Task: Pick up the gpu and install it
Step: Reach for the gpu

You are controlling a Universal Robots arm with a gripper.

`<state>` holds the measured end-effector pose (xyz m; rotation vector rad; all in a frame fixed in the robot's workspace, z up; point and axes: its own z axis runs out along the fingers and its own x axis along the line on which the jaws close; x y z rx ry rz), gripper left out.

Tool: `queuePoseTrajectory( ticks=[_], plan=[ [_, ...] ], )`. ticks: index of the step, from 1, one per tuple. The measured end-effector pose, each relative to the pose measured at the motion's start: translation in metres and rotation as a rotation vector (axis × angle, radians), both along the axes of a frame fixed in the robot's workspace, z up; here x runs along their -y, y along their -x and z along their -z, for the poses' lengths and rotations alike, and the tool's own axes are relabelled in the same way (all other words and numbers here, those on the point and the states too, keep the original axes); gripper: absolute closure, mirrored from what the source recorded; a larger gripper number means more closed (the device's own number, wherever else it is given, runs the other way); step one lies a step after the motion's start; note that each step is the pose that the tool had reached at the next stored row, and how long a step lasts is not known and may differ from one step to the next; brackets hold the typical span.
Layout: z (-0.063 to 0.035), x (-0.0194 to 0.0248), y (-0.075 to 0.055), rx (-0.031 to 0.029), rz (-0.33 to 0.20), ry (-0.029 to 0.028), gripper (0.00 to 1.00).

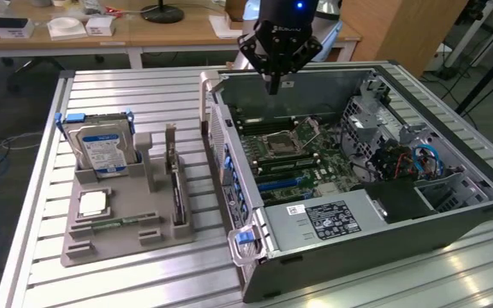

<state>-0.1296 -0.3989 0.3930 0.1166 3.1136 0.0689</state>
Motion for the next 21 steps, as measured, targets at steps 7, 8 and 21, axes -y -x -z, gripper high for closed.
queuePoseTrajectory(
  ticks=[7, 8, 21],
  plan=[
    [0.0002, 0.0000, 0.0043, 0.0000, 0.000, 0.0000, 0.89],
    [0.0002, 0.0000, 0.0046, 0.0000, 0.000, 0.0000, 0.89],
    [0.0003, 0.0000, 0.0099, 0.0000, 0.000, 0.0000, 0.89]
  ],
)
